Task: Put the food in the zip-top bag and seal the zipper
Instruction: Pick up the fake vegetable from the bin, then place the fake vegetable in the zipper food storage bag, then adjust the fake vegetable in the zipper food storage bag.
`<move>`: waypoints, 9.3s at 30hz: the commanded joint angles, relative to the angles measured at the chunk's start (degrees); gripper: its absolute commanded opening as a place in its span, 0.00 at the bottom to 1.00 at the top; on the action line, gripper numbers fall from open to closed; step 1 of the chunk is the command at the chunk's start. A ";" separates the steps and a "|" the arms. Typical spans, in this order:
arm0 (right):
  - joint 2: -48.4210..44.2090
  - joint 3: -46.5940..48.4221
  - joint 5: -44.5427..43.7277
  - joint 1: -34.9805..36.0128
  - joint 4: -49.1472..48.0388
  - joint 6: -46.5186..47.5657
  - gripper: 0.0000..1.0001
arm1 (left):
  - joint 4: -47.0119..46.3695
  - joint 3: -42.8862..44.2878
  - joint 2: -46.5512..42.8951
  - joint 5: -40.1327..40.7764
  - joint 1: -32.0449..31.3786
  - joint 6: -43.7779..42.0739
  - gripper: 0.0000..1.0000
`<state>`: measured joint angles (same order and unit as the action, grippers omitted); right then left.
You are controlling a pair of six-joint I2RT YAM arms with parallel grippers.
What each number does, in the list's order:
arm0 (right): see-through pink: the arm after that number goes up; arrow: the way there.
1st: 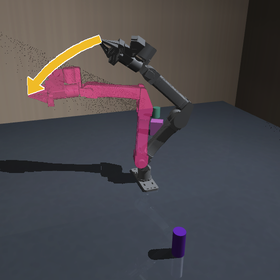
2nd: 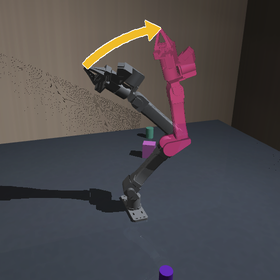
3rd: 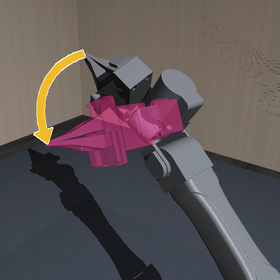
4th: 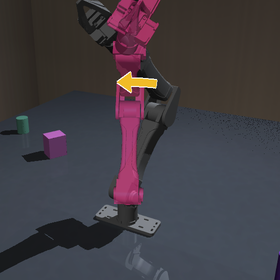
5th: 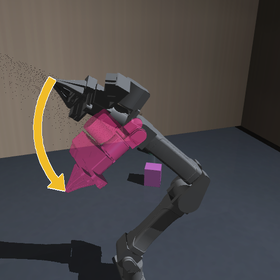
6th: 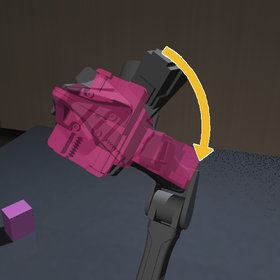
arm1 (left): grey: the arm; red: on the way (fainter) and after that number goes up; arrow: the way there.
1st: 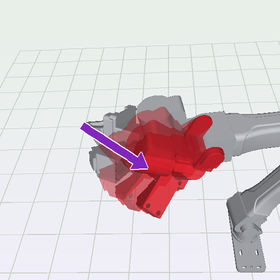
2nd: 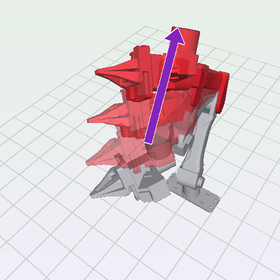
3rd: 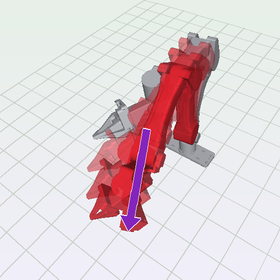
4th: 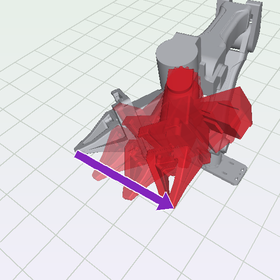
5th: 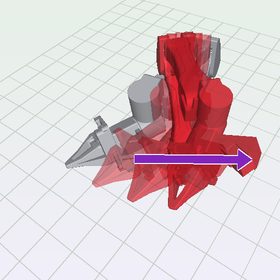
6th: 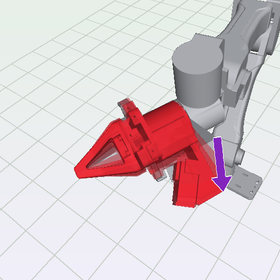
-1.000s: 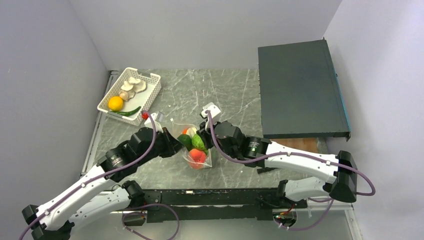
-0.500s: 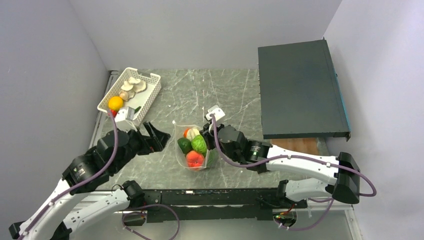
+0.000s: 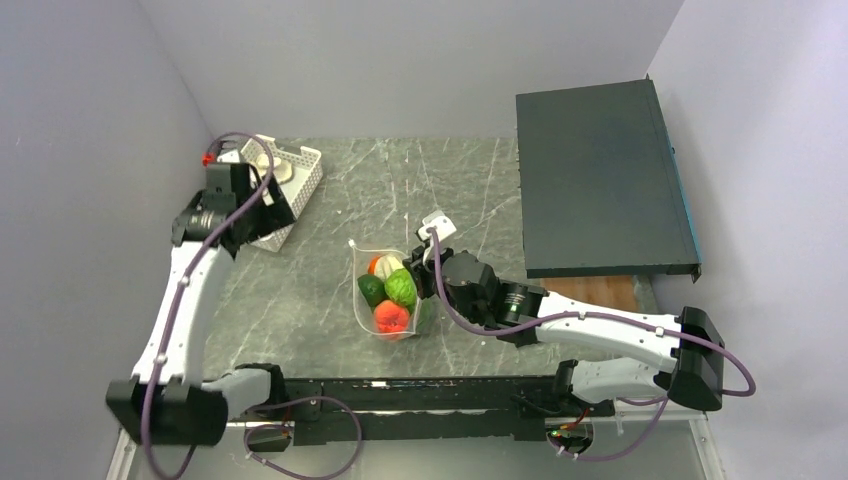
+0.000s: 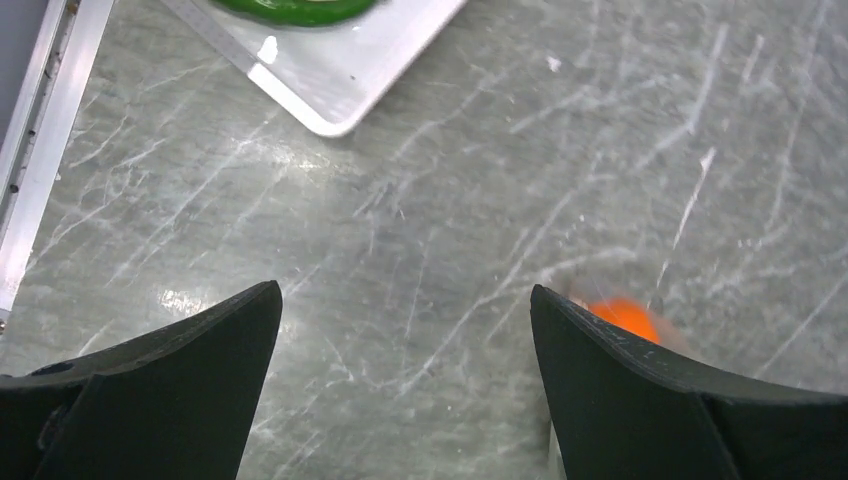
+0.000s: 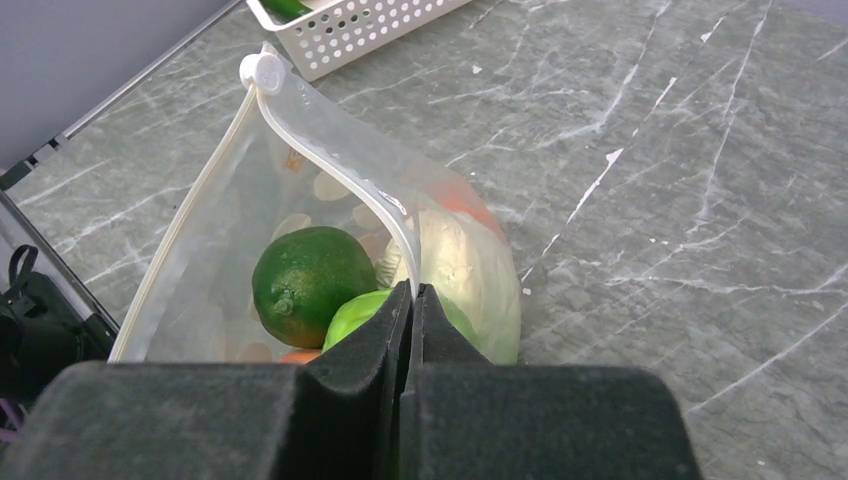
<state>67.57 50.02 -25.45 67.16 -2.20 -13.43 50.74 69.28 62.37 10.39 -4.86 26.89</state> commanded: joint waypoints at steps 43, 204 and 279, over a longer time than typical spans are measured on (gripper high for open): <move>-3.48 -3.00 1.64 -0.64 -5.56 -0.63 0.00 | 3.64 17.07 52.02 3.22 16.85 54.37 0.84; 21.02 15.62 -24.76 7.89 -25.04 20.27 0.00 | -5.45 -32.59 -37.66 -37.14 -10.33 87.60 0.06; 16.85 29.36 3.12 -1.23 14.47 4.90 0.11 | -22.17 -34.76 -28.82 -47.79 -9.37 28.14 0.00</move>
<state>83.79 68.77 -20.51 65.56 2.79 -16.75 33.21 34.81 34.89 -34.59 -14.22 53.28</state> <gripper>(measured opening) 0.089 0.012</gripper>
